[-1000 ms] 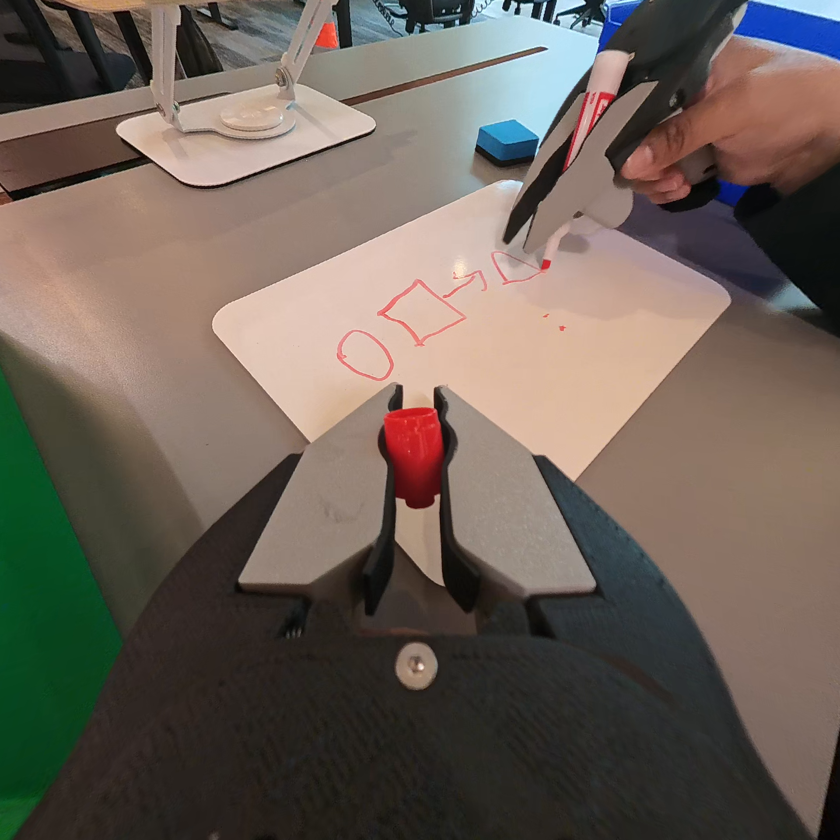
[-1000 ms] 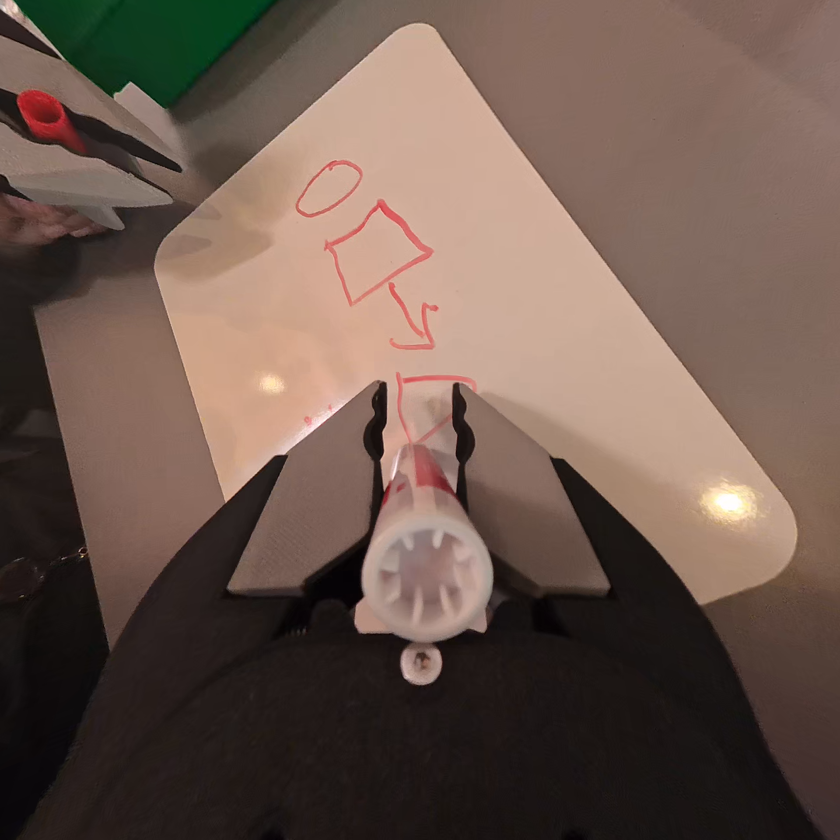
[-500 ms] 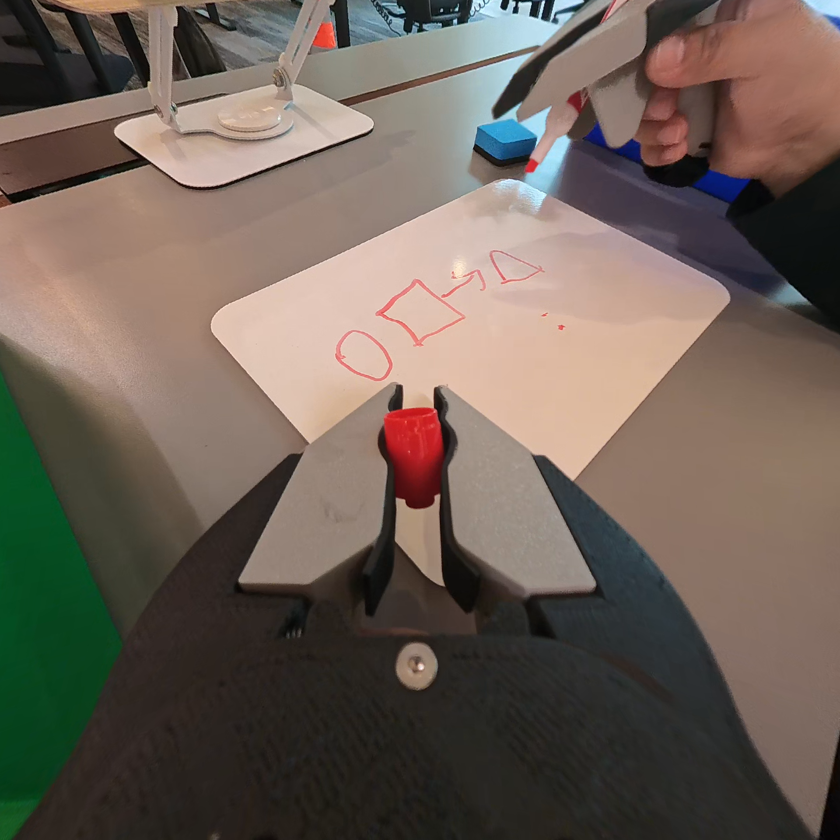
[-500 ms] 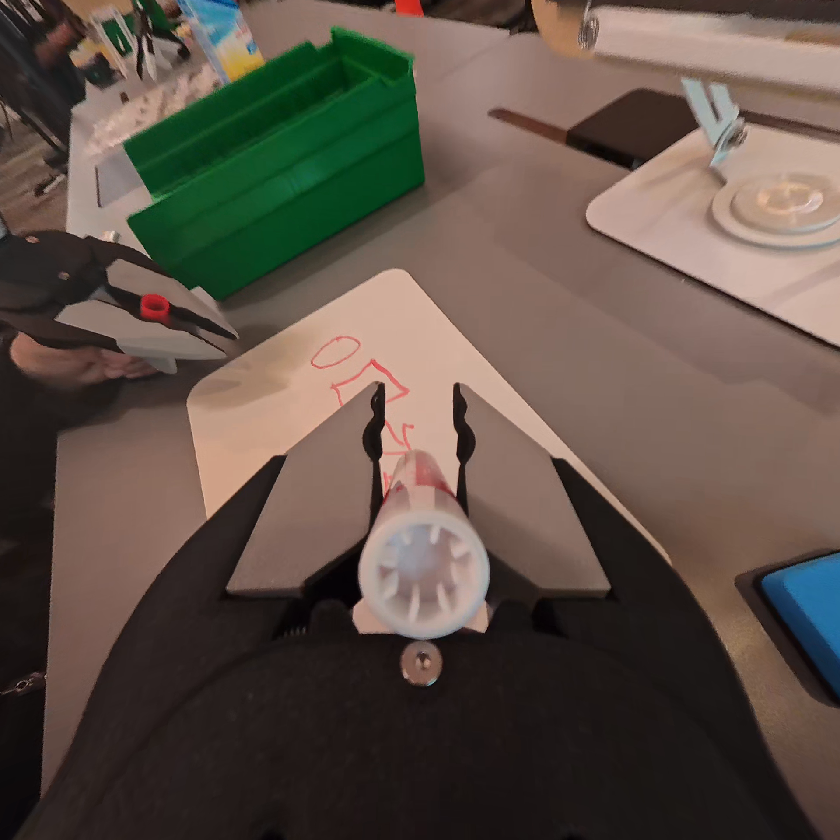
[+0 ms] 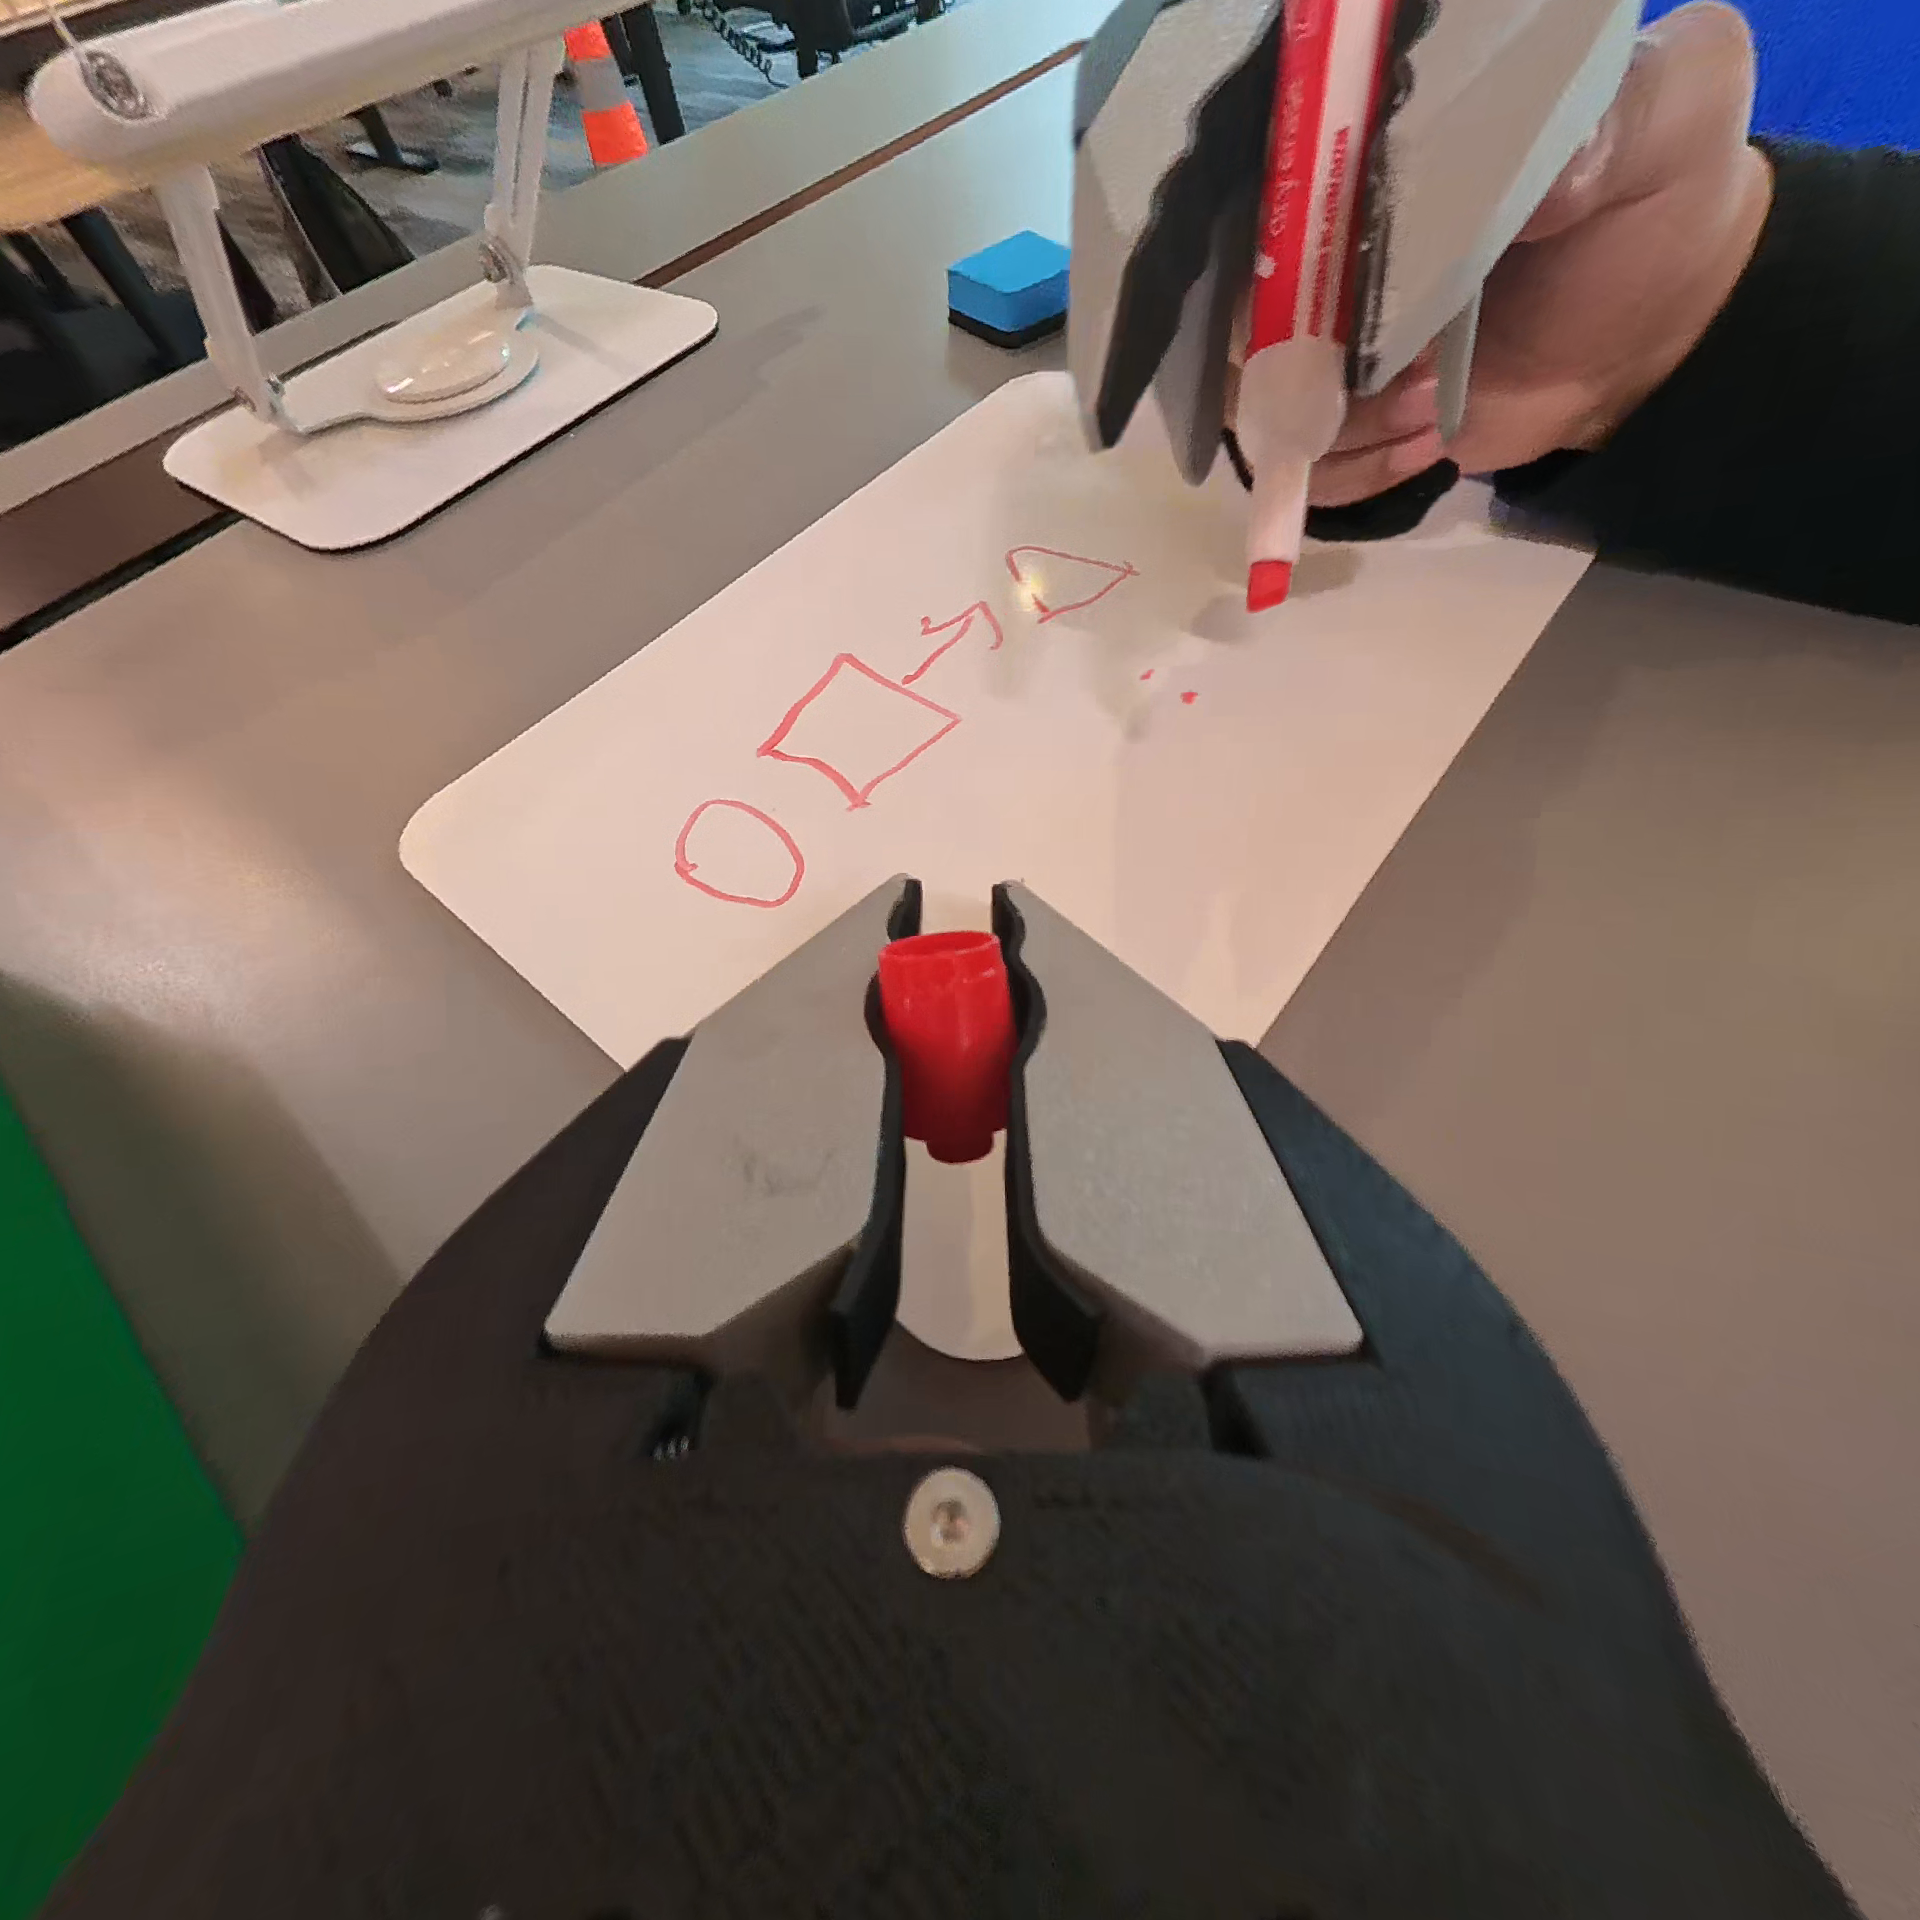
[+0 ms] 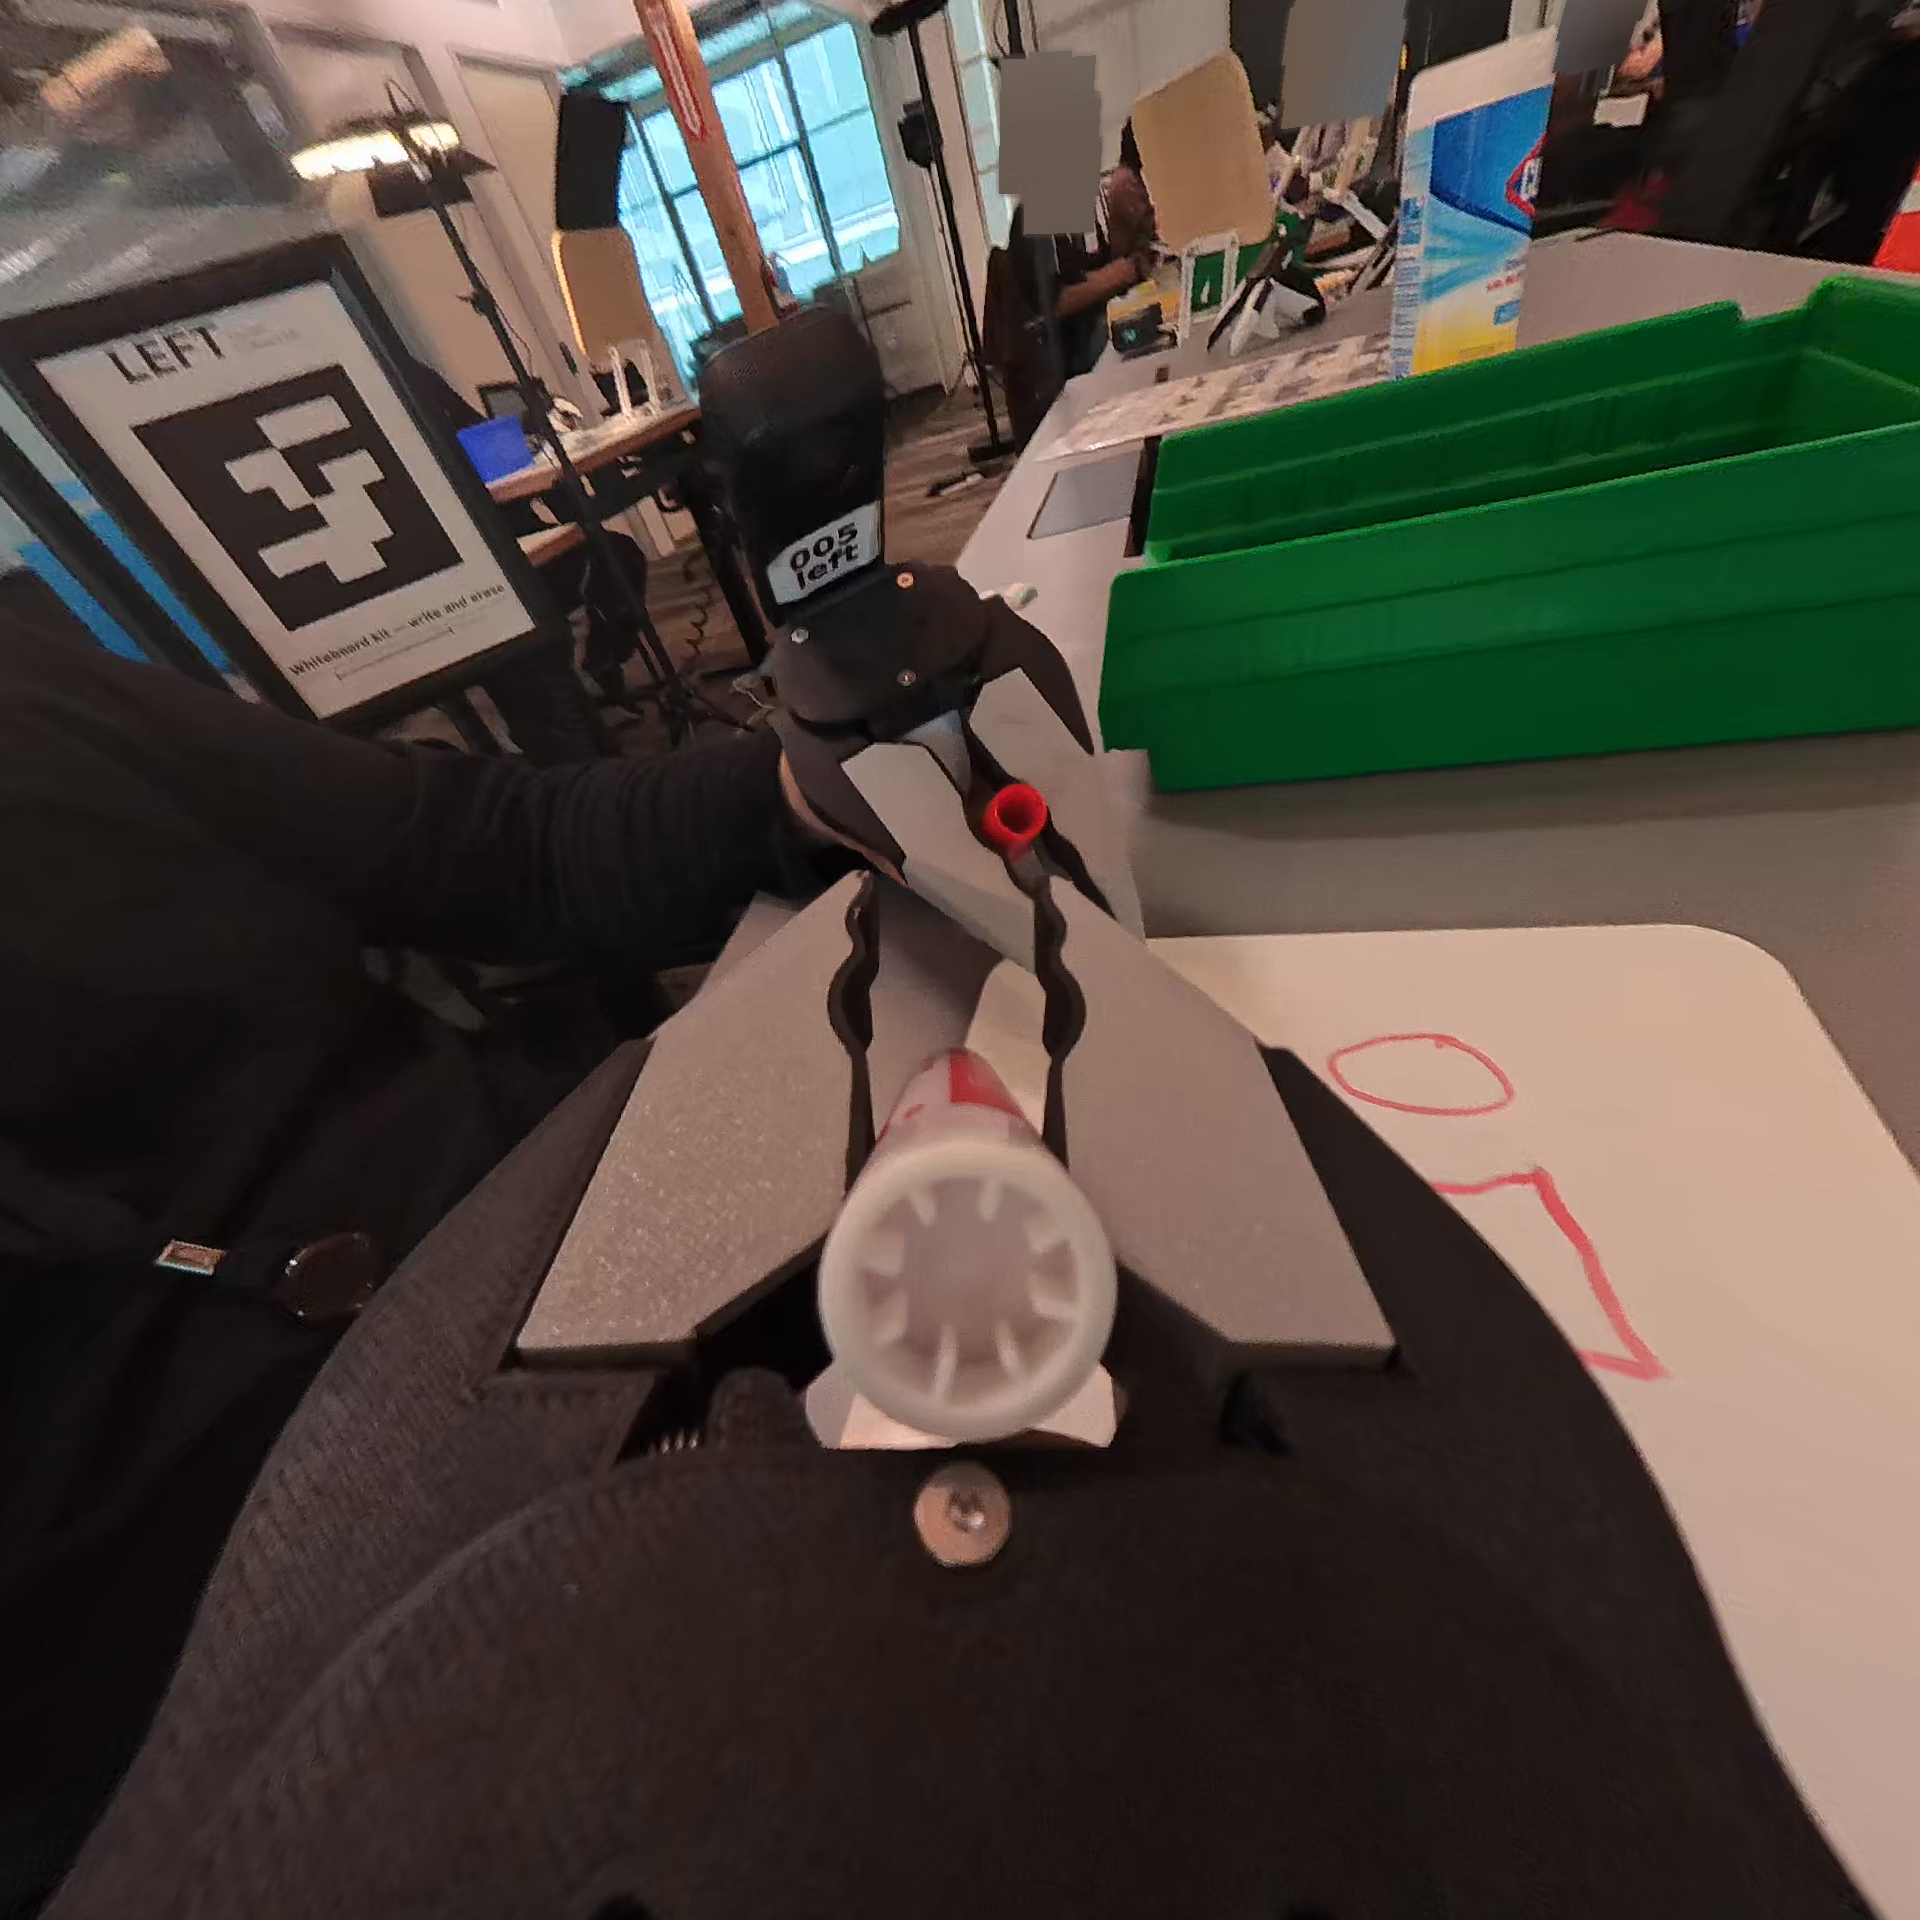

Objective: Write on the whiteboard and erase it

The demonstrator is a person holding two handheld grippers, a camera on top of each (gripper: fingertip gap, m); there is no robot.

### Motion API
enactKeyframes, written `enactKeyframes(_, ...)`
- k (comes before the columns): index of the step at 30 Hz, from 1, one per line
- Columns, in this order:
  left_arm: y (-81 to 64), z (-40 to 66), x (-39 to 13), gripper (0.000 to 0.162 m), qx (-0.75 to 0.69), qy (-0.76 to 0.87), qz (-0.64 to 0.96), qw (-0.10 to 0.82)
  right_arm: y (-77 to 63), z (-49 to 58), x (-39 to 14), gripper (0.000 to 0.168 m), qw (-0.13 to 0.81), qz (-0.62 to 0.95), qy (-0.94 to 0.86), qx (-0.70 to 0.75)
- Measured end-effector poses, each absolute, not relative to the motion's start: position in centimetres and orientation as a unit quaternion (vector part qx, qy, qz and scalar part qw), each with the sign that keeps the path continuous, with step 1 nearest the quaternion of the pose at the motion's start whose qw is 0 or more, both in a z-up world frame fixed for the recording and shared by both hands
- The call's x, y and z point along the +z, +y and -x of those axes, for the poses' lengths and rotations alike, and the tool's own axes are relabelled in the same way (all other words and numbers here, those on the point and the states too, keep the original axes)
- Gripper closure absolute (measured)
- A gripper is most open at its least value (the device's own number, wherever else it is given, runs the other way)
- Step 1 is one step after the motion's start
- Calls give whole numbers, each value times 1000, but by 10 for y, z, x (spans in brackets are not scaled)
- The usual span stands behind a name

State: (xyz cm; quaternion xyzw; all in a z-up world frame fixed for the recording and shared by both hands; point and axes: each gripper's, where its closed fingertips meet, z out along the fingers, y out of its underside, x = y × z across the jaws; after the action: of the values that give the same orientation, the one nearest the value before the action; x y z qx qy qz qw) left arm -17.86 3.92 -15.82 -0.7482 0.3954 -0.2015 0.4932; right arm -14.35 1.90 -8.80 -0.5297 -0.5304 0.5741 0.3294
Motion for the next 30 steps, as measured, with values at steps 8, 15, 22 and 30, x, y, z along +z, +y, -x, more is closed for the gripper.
enactKeyframes(8,35,171,-166,151,-161,436,740,487,33,145,-86,140,333,533,-468,621)
enactKeyframes(15,39,176,-162,151,-182,407,749,490,61,143,-109,141,354,606,-459,545)
enactKeyframes(22,37,174,-165,151,-176,418,748,484,62,143,-109,141,357,605,-455,547)
enactKeyframes(30,37,173,-166,151,-177,419,750,479,58,149,-114,140,352,605,-465,542)
